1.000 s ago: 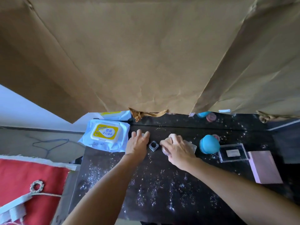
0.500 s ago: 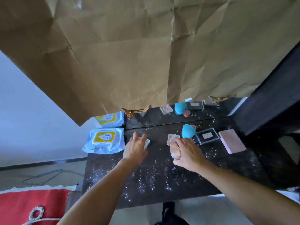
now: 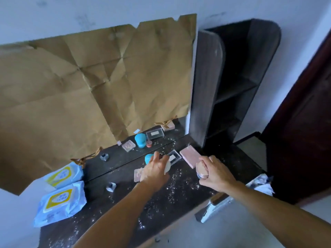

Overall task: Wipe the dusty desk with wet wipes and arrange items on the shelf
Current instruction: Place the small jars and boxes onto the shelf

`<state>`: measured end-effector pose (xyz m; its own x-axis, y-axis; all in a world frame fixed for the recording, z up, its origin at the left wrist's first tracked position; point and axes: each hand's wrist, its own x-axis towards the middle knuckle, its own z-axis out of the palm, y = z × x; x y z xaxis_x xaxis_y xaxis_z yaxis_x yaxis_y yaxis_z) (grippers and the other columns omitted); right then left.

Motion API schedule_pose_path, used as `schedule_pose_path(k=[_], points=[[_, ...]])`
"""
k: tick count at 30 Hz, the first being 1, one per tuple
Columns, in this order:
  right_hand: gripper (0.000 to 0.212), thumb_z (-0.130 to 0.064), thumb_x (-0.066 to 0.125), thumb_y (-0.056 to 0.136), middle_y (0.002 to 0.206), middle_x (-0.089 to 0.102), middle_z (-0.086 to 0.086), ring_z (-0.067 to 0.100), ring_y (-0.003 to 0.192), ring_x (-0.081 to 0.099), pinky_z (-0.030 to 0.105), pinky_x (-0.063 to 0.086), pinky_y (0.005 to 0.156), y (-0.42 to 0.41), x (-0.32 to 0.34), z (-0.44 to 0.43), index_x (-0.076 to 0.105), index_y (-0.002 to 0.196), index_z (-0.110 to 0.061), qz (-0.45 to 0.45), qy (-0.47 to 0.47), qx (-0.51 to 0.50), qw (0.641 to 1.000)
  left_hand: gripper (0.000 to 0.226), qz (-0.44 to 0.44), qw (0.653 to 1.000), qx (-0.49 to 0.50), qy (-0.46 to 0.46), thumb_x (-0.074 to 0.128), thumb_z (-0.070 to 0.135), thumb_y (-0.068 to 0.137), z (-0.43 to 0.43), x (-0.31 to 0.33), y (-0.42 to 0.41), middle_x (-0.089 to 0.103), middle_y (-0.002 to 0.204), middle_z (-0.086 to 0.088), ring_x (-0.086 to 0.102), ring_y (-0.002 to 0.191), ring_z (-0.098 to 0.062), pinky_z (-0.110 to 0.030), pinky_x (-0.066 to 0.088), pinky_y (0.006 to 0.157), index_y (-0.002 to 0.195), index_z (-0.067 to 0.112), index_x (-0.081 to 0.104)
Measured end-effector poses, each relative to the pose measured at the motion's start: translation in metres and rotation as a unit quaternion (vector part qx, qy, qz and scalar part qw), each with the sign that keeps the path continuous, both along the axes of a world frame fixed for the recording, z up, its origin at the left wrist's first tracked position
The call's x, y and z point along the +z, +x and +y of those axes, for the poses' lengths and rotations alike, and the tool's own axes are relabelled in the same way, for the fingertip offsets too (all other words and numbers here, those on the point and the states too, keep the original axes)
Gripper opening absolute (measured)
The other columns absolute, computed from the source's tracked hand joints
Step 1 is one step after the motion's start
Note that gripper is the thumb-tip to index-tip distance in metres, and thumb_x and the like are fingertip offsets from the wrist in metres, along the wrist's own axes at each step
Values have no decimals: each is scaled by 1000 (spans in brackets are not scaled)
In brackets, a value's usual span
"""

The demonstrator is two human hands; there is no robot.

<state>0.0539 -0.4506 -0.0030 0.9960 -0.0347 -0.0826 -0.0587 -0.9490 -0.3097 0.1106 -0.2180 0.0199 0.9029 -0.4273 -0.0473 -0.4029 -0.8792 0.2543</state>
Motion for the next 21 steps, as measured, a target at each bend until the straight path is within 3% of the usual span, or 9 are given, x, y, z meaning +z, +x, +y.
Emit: schedule_pose_path(k=[12,21], points=[[78,-37,67,63,116,46,2,25,104,51,32,45,77,5,-4,-232,38,135,-26,10,2,-56,998,51,15,999,-41,-5,65,23,81,-230,-11,16,38,121,-7,47,112,-29,-38,45,87,127,20,43],[78,-42,67,69,127,45,3,24,111,51,34,48,79,79,-16,-290,31,137,-29,34,-21,-33,999,54,56,998,-21,-33,65,20,81,-295,-35,52,37,123,-5,47,114,-27,-34,48,88,129,20,42]])
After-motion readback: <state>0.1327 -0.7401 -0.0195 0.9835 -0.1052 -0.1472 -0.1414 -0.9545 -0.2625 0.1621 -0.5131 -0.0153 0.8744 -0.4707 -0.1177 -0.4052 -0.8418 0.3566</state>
